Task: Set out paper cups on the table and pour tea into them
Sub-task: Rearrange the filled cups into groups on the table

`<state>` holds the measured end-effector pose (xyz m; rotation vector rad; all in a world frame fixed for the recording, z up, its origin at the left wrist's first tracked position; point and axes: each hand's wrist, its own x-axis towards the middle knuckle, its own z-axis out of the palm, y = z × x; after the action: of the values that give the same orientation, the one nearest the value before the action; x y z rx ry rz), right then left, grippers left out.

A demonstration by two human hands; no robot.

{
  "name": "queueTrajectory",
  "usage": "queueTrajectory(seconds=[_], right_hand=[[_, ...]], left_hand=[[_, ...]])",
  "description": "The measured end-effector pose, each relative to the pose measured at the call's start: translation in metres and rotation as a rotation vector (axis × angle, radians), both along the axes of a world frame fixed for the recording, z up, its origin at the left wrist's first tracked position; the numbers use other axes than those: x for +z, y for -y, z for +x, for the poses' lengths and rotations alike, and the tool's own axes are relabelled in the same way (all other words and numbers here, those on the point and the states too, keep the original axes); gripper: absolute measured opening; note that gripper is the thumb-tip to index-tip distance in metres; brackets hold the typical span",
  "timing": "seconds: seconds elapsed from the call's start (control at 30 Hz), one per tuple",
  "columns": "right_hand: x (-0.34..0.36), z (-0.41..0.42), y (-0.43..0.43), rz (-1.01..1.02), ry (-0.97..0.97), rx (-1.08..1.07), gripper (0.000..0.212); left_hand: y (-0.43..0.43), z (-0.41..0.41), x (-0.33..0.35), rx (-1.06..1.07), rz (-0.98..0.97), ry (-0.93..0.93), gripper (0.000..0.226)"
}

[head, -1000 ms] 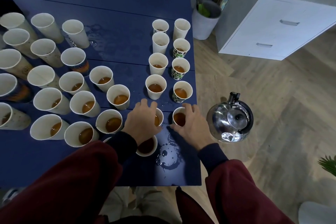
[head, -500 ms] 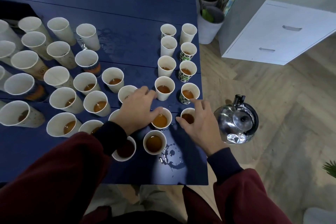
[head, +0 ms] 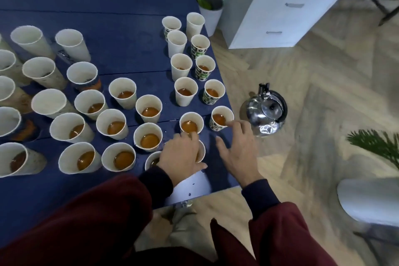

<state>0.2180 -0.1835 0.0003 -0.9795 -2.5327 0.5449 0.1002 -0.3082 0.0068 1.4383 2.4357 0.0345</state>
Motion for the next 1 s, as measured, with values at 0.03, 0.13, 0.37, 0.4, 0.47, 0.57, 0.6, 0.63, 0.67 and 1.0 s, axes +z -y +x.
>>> queueTrajectory(seconds=[0.03,0.13,0.37,0.4,0.47,0.57,0.6,0.63,0.67,1.0], right_hand=[[-0.001,0.004,0.006,0.016,-0.011,-0.014,0.039],[-0.005,0.015,0.021,0.02,-0.027,-0.036,0.037],[0.0,0.036,0.018,-0.337,0.002,0.231,0.067],[0.002,0.037,0.017,-0.398,0.008,0.263,0.073],[0.006,0.032,0.019,-0.49,-0.002,0.324,0.08],[0.009,0.01,0.021,-0.536,-0.08,0.387,0.086],[0.013,0.001,0.023,-0.541,-0.11,0.387,0.087],[0.017,-0.008,0.024,-0.551,-0.137,0.379,0.088],[0.022,-0.018,0.025,-0.564,-0.164,0.371,0.088],[0.046,-0.113,0.01,-0.509,-0.285,0.361,0.079]], left_hand=[[0.001,0.003,-0.003,-0.003,0.007,-0.008,0.077],[0.005,0.013,-0.007,0.006,0.03,0.004,0.069],[0.001,0.018,0.01,0.212,0.152,0.208,0.064],[-0.001,0.016,0.016,0.237,0.178,0.219,0.065],[-0.005,0.012,0.031,0.267,0.224,0.223,0.065],[-0.008,-0.002,0.053,0.292,0.265,0.192,0.062],[-0.007,-0.007,0.06,0.302,0.279,0.179,0.061],[-0.006,-0.012,0.066,0.312,0.296,0.172,0.06],[-0.003,-0.018,0.071,0.322,0.304,0.171,0.06],[0.024,-0.109,0.097,0.351,0.536,0.413,0.065]])
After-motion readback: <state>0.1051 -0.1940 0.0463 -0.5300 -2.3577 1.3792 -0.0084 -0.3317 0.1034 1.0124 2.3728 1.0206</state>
